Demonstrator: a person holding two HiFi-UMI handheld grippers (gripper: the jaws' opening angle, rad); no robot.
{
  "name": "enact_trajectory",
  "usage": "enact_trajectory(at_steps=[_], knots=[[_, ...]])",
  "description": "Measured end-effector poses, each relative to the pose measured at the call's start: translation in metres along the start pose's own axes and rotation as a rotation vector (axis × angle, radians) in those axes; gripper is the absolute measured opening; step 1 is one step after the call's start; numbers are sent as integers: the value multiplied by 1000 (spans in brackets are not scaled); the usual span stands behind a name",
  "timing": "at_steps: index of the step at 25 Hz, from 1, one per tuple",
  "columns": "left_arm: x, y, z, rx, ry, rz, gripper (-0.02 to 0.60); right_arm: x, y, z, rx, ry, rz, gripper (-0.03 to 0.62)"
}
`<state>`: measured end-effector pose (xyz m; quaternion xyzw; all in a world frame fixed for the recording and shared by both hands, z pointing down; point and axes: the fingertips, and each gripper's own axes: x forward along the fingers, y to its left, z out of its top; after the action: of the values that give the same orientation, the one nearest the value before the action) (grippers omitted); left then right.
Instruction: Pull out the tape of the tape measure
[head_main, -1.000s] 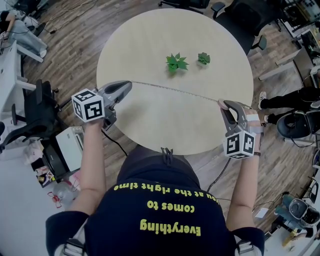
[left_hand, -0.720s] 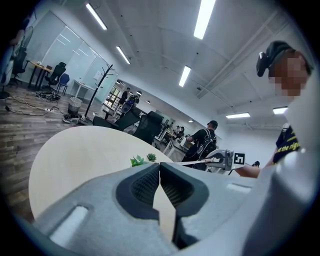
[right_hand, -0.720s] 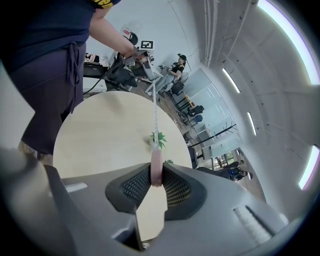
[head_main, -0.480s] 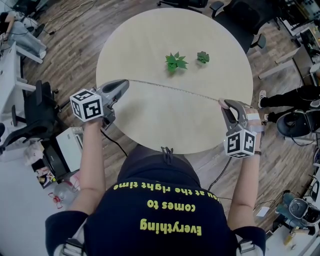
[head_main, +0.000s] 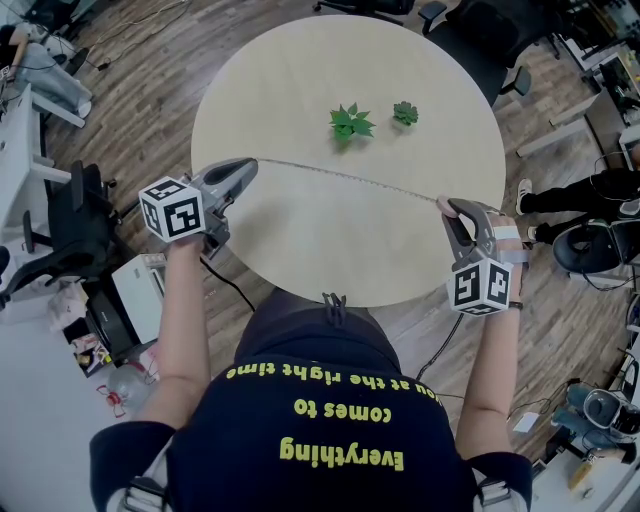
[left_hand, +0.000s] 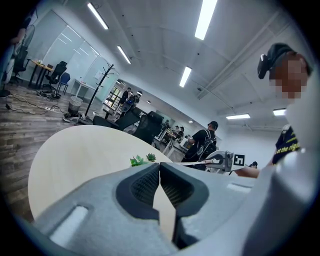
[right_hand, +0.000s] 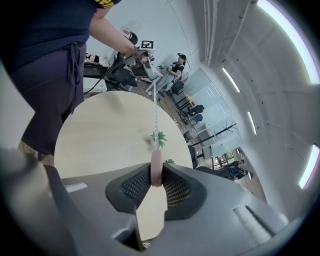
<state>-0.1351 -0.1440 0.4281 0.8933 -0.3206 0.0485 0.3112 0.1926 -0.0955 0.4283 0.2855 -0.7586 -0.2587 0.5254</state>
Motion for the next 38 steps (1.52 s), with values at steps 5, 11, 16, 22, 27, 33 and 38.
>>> enact_trajectory(at_steps=[5, 11, 16, 22, 27, 33, 38], knots=[[3, -5, -1, 3, 6, -12, 8, 0, 1, 4, -2, -5, 2, 83], [8, -8, -3, 5, 15, -26, 8, 2, 2, 5, -1, -11, 5, 83], [9, -11, -4, 7, 23, -37, 8, 3, 3, 8, 2, -18, 9, 83], [13, -15, -5, -6, 26, -55, 8, 5, 3, 11, 4, -22, 11, 83], [17, -23, -7, -4, 34, -77, 8, 7, 5, 13, 5, -26, 15, 83], [23, -29, -13, -4, 49, -94, 8, 8, 6, 16, 7, -32, 16, 83], [27, -36, -18, -4, 57, -113, 8, 7, 7, 18, 3, -36, 15, 83]])
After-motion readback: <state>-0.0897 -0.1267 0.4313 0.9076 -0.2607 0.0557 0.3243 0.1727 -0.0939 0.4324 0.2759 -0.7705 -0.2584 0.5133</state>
